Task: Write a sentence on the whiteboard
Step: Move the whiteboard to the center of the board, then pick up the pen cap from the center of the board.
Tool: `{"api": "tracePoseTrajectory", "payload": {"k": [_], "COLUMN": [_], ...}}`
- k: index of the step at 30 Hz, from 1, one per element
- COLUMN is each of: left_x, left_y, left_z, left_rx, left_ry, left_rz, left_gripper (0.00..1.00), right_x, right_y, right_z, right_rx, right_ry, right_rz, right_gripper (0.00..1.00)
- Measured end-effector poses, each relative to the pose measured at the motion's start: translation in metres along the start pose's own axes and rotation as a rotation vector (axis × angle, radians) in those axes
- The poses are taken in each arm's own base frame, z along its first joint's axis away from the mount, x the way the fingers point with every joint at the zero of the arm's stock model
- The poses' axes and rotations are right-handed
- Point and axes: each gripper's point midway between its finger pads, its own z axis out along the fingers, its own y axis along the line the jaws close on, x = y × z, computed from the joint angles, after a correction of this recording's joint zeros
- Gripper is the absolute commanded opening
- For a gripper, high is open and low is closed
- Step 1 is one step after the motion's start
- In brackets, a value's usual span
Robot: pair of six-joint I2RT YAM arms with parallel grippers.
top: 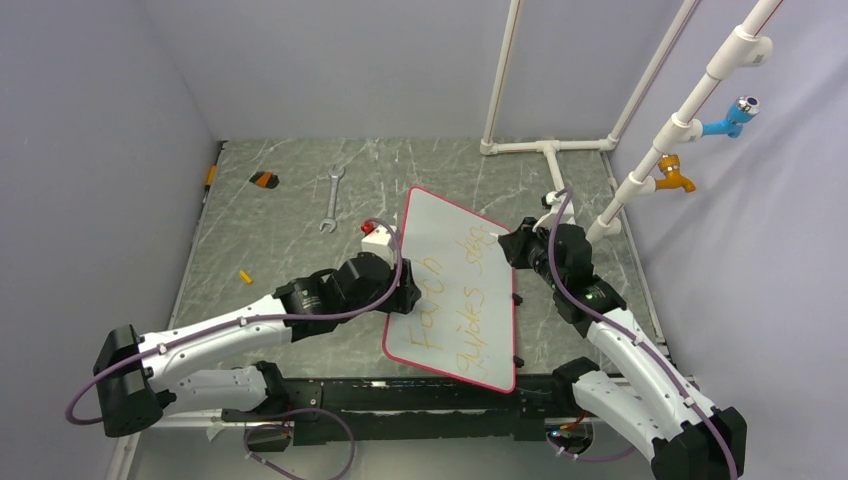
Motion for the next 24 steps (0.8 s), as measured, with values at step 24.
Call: {"api": "tracePoseTrajectory", "payload": {"k": [24], "left_x": [-0.105], "left_y": [0.05], "left_z": [-0.074], "left_rx": [-0.334], "left_ry": [-0.201], "left_rz": [-0.01], "left_gripper": [0.89], "right_x": [0.005], "right_y": [0.0], "right_z": [0.008], "right_rx": [-0.002], "right_ry": [0.028], "right_rz": [-0.001], "right_gripper": [0.0]}}
